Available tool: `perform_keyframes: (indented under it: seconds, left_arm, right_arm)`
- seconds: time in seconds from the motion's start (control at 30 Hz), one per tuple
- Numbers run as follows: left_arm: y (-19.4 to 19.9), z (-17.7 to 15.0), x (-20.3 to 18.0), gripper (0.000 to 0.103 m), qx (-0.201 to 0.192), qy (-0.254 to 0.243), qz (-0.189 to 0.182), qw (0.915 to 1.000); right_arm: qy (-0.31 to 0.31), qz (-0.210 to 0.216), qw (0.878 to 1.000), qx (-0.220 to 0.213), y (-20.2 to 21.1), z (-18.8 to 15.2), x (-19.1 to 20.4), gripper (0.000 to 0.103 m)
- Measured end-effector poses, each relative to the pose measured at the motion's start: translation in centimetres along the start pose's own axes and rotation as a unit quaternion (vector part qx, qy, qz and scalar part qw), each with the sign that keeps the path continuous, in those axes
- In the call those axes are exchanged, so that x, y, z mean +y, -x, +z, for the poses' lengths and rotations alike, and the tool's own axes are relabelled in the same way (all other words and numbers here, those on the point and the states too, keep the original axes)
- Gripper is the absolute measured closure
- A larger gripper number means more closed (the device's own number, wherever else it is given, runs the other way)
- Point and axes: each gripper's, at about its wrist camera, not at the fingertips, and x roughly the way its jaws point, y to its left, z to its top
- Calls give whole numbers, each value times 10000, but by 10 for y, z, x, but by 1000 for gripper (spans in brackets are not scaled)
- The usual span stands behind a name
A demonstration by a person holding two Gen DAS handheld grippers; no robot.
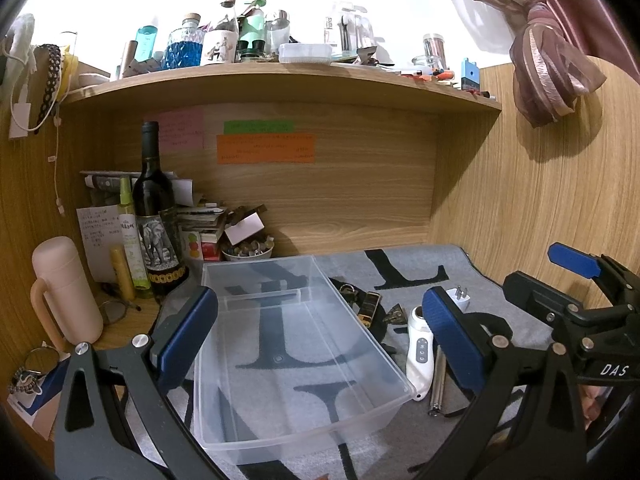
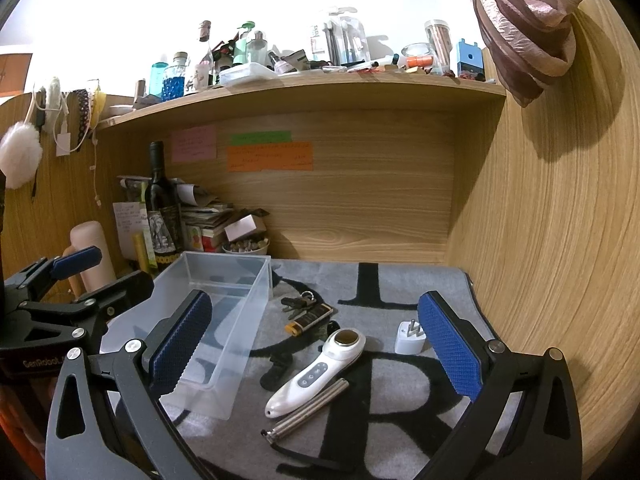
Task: Organize rigid objects
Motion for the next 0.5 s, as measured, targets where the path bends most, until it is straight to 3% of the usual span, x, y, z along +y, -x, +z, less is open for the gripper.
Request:
perform_keyframes:
  seconds: [0.4,0.47,0.5]
  left_arm:
    - [3,2,1,0,4,8,72,10000]
    - [2,4,5,7,65,28,113,9999]
    - [0,5,8,16,133,36,152,9998]
  right_arm:
    - [-64,17,9999,100,-5,-1,2,0]
    - [-80,36,9999,124,-9,-1,0,0]
    - [-74,30,9999,149,-10,-1,0,0]
